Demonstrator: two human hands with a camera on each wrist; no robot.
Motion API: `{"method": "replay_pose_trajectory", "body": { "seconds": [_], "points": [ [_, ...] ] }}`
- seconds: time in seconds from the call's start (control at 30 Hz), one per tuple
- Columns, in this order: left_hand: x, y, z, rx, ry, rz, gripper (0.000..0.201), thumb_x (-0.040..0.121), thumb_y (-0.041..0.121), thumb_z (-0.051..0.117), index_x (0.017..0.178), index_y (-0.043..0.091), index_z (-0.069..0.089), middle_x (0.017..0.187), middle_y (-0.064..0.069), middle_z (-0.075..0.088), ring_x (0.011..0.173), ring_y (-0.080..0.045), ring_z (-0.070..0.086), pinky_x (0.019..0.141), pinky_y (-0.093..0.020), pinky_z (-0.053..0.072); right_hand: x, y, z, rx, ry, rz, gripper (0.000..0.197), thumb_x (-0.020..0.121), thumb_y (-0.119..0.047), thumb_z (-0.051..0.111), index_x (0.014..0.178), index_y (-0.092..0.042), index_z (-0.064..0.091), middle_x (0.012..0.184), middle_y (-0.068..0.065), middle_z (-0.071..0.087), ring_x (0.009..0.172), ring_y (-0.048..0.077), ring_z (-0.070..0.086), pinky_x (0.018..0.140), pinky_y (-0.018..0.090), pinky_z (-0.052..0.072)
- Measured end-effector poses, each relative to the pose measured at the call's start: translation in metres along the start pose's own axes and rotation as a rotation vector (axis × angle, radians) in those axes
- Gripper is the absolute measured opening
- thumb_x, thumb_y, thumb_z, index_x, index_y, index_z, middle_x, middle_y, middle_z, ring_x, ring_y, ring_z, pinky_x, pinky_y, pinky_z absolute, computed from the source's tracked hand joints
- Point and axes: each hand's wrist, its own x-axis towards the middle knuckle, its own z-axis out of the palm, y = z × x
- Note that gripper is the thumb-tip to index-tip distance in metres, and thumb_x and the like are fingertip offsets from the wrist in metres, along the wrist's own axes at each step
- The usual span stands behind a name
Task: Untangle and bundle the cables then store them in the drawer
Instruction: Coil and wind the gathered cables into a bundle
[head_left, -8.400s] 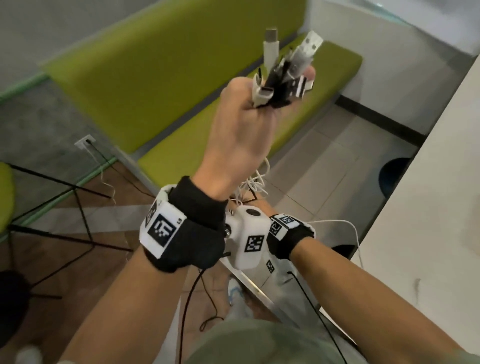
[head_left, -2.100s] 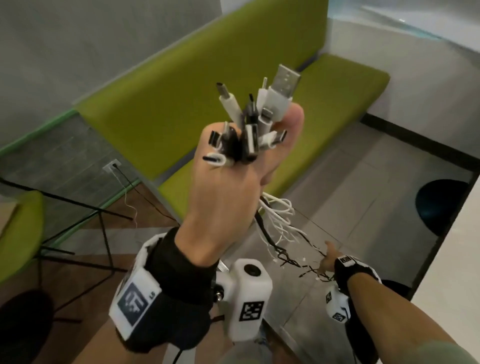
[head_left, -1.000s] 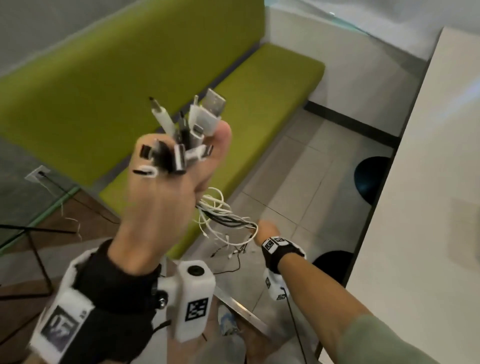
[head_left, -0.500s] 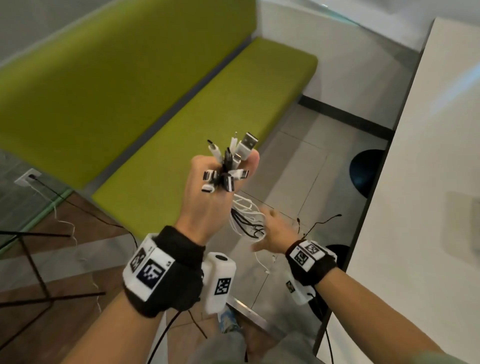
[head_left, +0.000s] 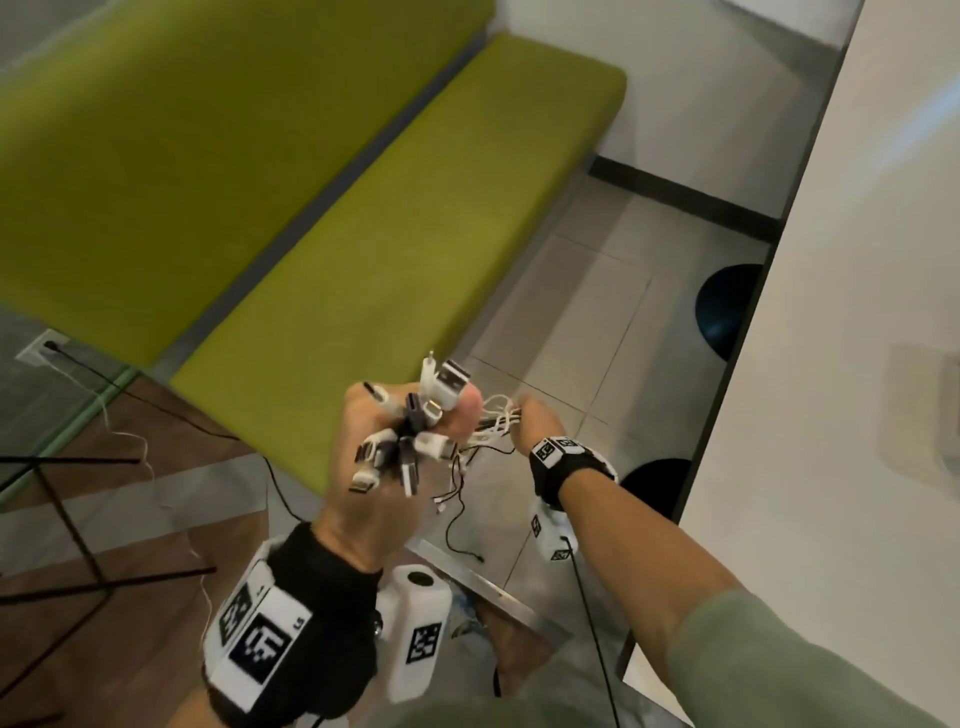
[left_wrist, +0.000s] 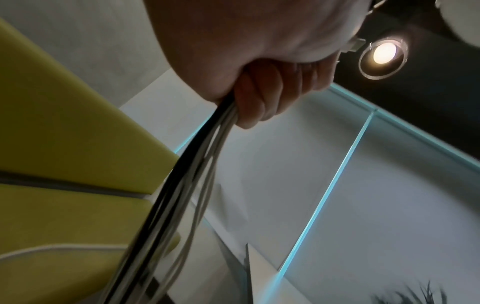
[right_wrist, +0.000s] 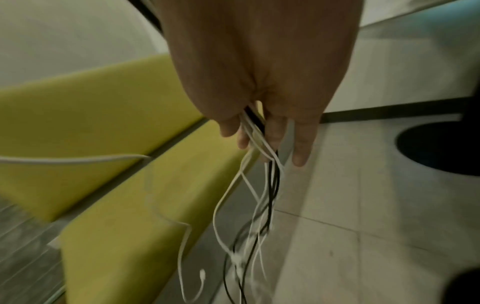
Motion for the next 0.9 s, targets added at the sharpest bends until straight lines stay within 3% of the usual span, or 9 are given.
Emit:
{"method": "replay_pose_trajectory", "body": {
  "seconds": [0.13, 0.23, 0.27, 0.33, 0.4, 0.53, 0.7, 0.83, 0.9],
  "points": [
    [-0.01, -0.002, -0.009, -0.19, 0.027, -0.034, 0.037, 0.085, 0.045, 0.06, 0.051, 0.032, 0.064, 0.048, 0.02, 0.05, 0.042, 0.007, 0.045, 0.04, -0.009, 0.034, 0.003, 0.016, 0.004, -0.044, -0.11, 0.068, 0.024, 0.095, -0.012, 0.046, 0.116, -0.008, 0.058, 0.117, 0.017, 0.063, 0.106, 0.035, 0.061, 0.086, 0.035, 0.047],
    [-0.019, -0.02, -0.012, -0.361, 0.128, -0.269, 0.073, 0.098, -0.005, 0.027, 0.045, 0.027, 0.064, 0.049, 0.018, 0.056, 0.041, 0.007, 0.05, 0.043, -0.003, 0.038, 0.006, 0.016, -0.004, -0.013, -0.09, 0.172, 0.033, 0.093, -0.018, 0.055, 0.123, -0.007, 0.047, 0.125, 0.02, 0.053, 0.111, 0.038, 0.056, 0.089, 0.039, 0.047],
    [-0.018, -0.022, -0.009, -0.331, 0.101, -0.248, 0.075, 0.099, -0.007, 0.024, 0.049, 0.032, 0.065, 0.051, 0.021, 0.055, 0.044, 0.01, 0.049, 0.047, -0.002, 0.038, 0.006, 0.017, -0.007, 0.001, -0.085, 0.199, 0.039, 0.091, -0.018, 0.058, 0.126, -0.007, 0.044, 0.128, 0.02, 0.05, 0.113, 0.038, 0.054, 0.091, 0.04, 0.046],
    [-0.011, -0.015, -0.006, -0.182, 0.017, -0.092, 0.054, 0.103, 0.034, 0.037, 0.056, 0.044, 0.062, 0.052, 0.03, 0.049, 0.048, 0.015, 0.044, 0.054, 0.001, 0.034, 0.001, 0.019, -0.013, 0.013, -0.081, 0.214, 0.051, 0.09, -0.021, 0.062, 0.133, -0.008, 0.039, 0.134, 0.021, 0.045, 0.117, 0.039, 0.052, 0.095, 0.041, 0.046],
    [0.002, 0.001, -0.002, -0.144, 0.014, -0.071, 0.044, 0.081, 0.07, 0.051, 0.051, 0.039, 0.062, 0.047, 0.028, 0.046, 0.045, 0.011, 0.041, 0.053, -0.004, 0.034, -0.009, 0.018, -0.017, 0.006, -0.078, 0.178, 0.062, 0.087, -0.024, 0.066, 0.139, -0.012, 0.035, 0.137, 0.019, 0.042, 0.117, 0.039, 0.052, 0.098, 0.044, 0.046],
    [0.028, -0.011, 0.004, -0.041, 0.12, -0.068, 0.048, 0.092, 0.045, 0.054, 0.059, 0.011, 0.056, 0.045, 0.021, 0.049, 0.044, 0.001, 0.046, 0.052, -0.015, 0.038, -0.04, 0.012, -0.012, -0.007, -0.011, 0.05, 0.058, 0.085, -0.017, 0.065, 0.135, -0.017, 0.036, 0.131, 0.014, 0.046, 0.109, 0.035, 0.058, 0.092, 0.045, 0.05],
    [0.047, -0.016, 0.017, 0.063, 0.031, 0.105, 0.056, 0.084, 0.064, 0.055, 0.086, 0.009, 0.063, 0.056, 0.013, 0.06, 0.052, -0.022, 0.054, 0.052, -0.04, 0.052, -0.057, 0.005, -0.018, 0.353, -0.272, 0.293, 0.063, 0.077, -0.012, 0.076, 0.126, -0.008, 0.037, 0.116, 0.014, 0.06, 0.098, 0.033, 0.065, 0.08, 0.042, 0.058],
    [0.054, -0.014, 0.023, 0.169, -0.011, 0.218, 0.068, 0.09, 0.058, 0.05, 0.065, -0.003, 0.067, 0.054, -0.015, 0.059, 0.048, -0.027, 0.055, 0.046, -0.033, 0.045, -0.084, -0.011, -0.025, 0.323, -0.169, 0.203, 0.049, 0.08, -0.037, 0.074, 0.11, -0.009, 0.046, 0.102, 0.007, 0.056, 0.08, 0.029, 0.066, 0.047, 0.029, 0.055],
    [0.055, -0.018, 0.02, 0.217, -0.012, 0.224, 0.077, 0.09, 0.057, 0.05, 0.058, -0.012, 0.063, 0.047, -0.017, 0.051, 0.043, -0.027, 0.047, 0.044, -0.039, 0.039, -0.097, -0.019, -0.028, 0.436, -0.184, 0.104, 0.033, 0.085, -0.04, 0.069, 0.09, -0.008, 0.059, 0.084, 0.01, 0.069, 0.072, 0.03, 0.07, 0.05, 0.037, 0.059]
  ]
}}
